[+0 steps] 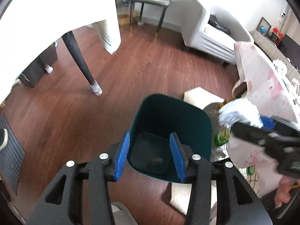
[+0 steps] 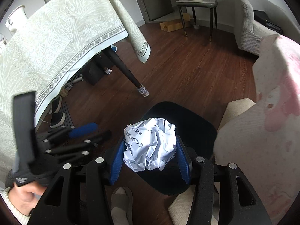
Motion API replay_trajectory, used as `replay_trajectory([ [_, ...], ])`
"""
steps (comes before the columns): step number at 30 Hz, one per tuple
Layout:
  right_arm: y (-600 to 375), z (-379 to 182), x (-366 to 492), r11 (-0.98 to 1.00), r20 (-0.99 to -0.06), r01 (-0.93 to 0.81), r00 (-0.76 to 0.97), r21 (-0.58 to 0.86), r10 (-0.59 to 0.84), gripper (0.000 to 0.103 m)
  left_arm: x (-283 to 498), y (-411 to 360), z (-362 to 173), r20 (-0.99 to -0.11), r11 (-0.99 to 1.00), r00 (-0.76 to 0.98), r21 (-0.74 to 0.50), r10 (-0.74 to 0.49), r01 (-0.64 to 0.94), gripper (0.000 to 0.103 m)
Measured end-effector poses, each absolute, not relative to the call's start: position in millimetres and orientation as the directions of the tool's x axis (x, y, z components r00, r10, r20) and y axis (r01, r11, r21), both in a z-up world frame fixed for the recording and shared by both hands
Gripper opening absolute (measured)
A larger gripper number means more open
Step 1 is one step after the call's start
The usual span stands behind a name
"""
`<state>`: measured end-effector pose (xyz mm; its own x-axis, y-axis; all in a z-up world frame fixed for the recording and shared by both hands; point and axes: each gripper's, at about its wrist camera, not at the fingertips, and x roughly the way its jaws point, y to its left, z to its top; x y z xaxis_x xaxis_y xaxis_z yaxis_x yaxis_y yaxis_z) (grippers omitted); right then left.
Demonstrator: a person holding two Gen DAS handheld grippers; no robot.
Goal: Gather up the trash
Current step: 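Carry both items over the green bin and open both grippers to drop them, then move both tools back over the table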
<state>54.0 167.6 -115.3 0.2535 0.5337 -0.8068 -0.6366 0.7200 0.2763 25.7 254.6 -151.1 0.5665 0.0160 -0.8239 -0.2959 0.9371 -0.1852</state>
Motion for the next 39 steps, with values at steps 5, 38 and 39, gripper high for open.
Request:
replay_trajectory([
  [5,182.3,-136.1,55.8,0.727,-0.837,-0.637,0.229,0.258,0.498,0.052,10.7,264.7,-126.2,-0.786,0.935,0.615,-0.169,0.063,-0.311,0.054],
  [38,214.6,-230.4,73.8,0.784,-0.929,-0.605,0.194,0.139,0.315,0.064,-27.3,242.8,-26.1,-0.615,0.957,0.783,-0.162,0.092,-0.239,0.040],
  [39,214.4,-227.7,73.5,0.779,-0.926,-0.611,0.195,0.144,0.324,0.064,-27.9,242.6,-24.5,-0.613,0.958,0.784,-0.155,0.097,-0.240,0.039],
])
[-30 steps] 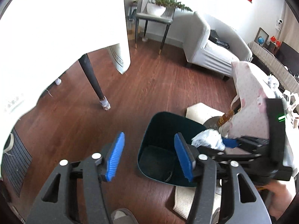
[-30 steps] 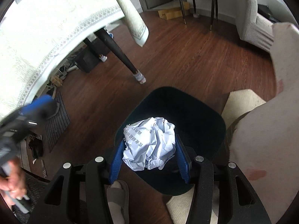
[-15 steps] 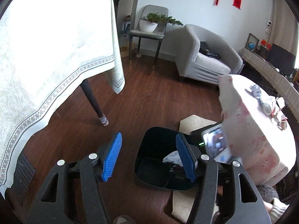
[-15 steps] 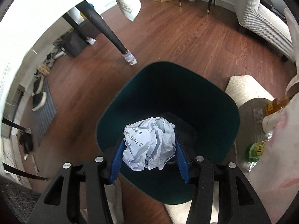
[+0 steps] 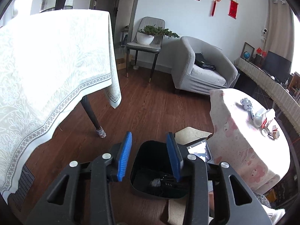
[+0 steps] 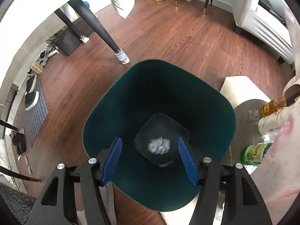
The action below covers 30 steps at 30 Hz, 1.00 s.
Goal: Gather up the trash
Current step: 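Move both tools back over the table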
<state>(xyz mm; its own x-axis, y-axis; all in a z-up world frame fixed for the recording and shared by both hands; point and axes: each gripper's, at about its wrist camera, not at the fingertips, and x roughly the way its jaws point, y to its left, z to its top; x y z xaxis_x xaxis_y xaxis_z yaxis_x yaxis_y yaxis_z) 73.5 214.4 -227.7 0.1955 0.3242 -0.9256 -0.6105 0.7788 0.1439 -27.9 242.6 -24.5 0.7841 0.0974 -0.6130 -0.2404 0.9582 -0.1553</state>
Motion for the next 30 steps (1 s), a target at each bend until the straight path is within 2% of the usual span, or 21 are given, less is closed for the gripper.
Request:
replay_trajectory([
  [8,210.7,-188.2,65.3,0.725,-0.885,-0.671,0.233,0.153,0.402,0.063,-27.5,235.3,-9.6,-0.587,0.972,0.800,-0.091,0.123,-0.216,0.039],
  [13,198.9,-148.5,59.5,0.695,-0.844,-0.704,0.276,0.149,0.460,0.059,-22.7,220.7,1.4,-0.559,0.981,0.819,-0.053,0.127,-0.189,0.039],
  [20,163.9,-93.1,55.0,0.683,-0.778,-0.719,0.353,0.130,0.519,0.058,-13.0,204.2,16.3,-0.527,0.989,0.846,-0.063,0.082,-0.135,0.040],
  [30,108.9,-37.4,50.4,0.704,-0.715,-0.706,0.455,0.073,0.531,0.058,14.3,166.8,24.1,-0.509,0.991,0.861,-0.120,-0.014,-0.055,0.045],
])
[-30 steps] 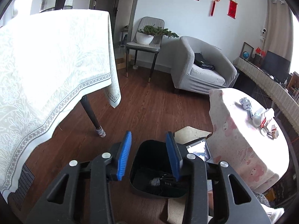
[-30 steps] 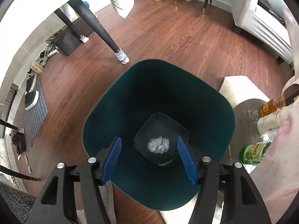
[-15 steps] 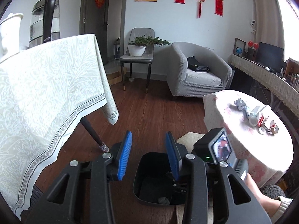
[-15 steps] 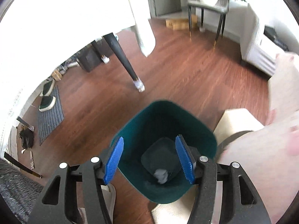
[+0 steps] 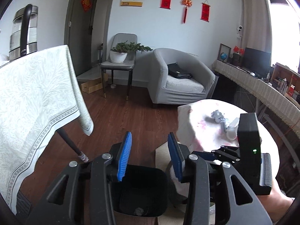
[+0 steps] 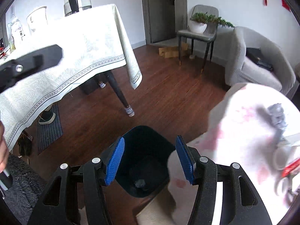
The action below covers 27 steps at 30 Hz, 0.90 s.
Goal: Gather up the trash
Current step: 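Move both tools back over the table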
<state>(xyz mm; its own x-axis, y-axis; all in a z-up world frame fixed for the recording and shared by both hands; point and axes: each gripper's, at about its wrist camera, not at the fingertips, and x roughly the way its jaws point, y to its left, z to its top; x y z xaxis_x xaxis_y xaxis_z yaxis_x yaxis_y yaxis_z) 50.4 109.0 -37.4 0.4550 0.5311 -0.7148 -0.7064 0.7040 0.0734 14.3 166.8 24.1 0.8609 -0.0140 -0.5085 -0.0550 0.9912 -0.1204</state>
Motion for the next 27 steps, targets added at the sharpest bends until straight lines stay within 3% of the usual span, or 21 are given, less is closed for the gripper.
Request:
replay_trajectory([
  [12,27.7,-3.3,45.0,0.769,-0.676,-0.639,0.568,-0.004,0.469,0.058,45.3,114.4,21.4,-0.505,0.989,0.857,-0.141,-0.101,0.034,0.065],
  [20,-36.9,6.4,45.7,0.822,-0.666,-0.568,0.626,-0.033,0.405,0.058,66.3,78.1,13.5,-0.523,0.981,0.834,-0.163,-0.177,0.105,0.068],
  [27,-95.5,9.2,48.5,0.871,-0.657,-0.489,0.672,-0.048,0.341,0.066,85.4,49.2,7.8,-0.523,0.959,0.810,-0.232,-0.264,0.163,0.079],
])
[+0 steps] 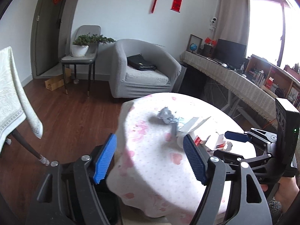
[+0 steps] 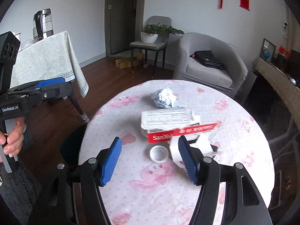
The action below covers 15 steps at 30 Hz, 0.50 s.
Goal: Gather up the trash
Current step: 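Move both tools back over the table, then grasp the white SanDisk card package with the right gripper while left grasps the paper insert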
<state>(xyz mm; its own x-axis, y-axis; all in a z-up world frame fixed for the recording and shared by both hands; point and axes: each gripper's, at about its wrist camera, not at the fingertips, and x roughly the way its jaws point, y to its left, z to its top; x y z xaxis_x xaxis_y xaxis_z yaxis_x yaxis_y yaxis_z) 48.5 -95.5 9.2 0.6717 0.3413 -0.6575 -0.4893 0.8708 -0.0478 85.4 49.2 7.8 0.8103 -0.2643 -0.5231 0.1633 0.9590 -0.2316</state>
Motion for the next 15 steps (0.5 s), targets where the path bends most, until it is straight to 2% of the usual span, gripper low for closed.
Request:
replay_trajectory([
  [6,-133.0,5.1,54.0,0.889,-0.665,-0.457,0.667,-0.012,0.334,0.072,99.6,21.5,-0.1,-0.530,0.945,0.790,-0.263,-0.309,0.193,0.081],
  [15,-146.4,0.6,54.4,0.881,-0.678,-0.472,0.658,-0.033,0.327,0.075,121.2,-19.7,-24.6,-0.585,0.932,0.727,-0.270,-0.360,0.244,0.079],
])
